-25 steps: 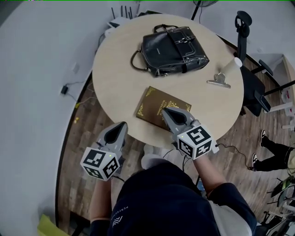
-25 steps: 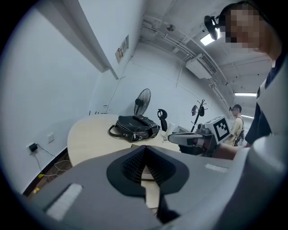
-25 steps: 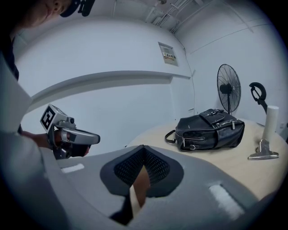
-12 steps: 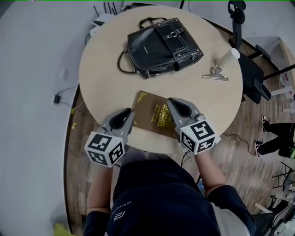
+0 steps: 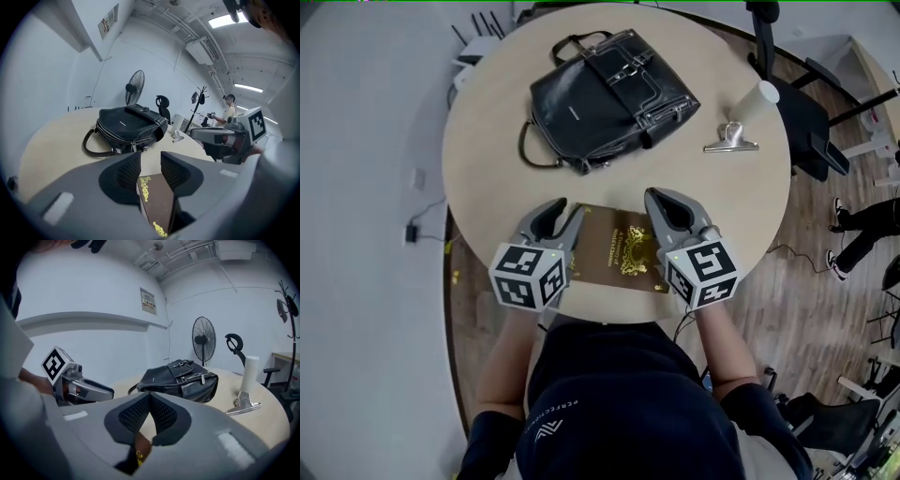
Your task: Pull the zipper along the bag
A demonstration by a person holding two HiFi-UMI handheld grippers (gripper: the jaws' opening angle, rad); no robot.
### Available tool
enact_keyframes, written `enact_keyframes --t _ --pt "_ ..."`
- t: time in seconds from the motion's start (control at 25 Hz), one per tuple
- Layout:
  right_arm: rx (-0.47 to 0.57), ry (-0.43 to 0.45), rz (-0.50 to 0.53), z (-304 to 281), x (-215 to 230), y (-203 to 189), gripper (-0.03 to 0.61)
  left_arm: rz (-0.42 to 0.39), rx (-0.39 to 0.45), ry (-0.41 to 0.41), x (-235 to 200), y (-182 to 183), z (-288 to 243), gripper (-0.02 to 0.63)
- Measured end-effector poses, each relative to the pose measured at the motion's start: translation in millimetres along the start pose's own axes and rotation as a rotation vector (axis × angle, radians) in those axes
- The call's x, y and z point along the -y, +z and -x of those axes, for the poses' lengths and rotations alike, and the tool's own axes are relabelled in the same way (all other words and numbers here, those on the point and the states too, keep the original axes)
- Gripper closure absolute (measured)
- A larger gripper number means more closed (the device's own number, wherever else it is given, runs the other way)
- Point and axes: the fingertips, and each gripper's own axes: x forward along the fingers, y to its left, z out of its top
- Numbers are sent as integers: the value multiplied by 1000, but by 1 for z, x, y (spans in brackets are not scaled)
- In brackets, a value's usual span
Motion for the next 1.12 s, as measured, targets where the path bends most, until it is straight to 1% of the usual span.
enact_keyframes --t 0.24,0.44,0.6,0.72,0.88,0.96,1.12 --pt "-13 -56 -14 -15 12 -3 574 -26 -52 -20 -9 5 -38 472" --pt "-39 -86 -16 -25 17 -10 575 -21 -121 -37 -19 1 -59 465" --pt "-50 -94 -29 -34 20 -13 574 -18 -171 -31 -27 -1 -75 447" --pt "-57 -97 -34 -39 21 -18 574 -6 -176 -12 -33 0 -83 439" --pt "-58 -96 -38 -44 22 -21 575 -7 -161 30 -39 3 -91 437" --pt "-61 -100 -45 -44 23 -26 574 -5 -161 51 -41 0 -93 420" --pt "-69 -106 -62 -43 26 -33 574 38 -163 71 -44 -4 -100 398"
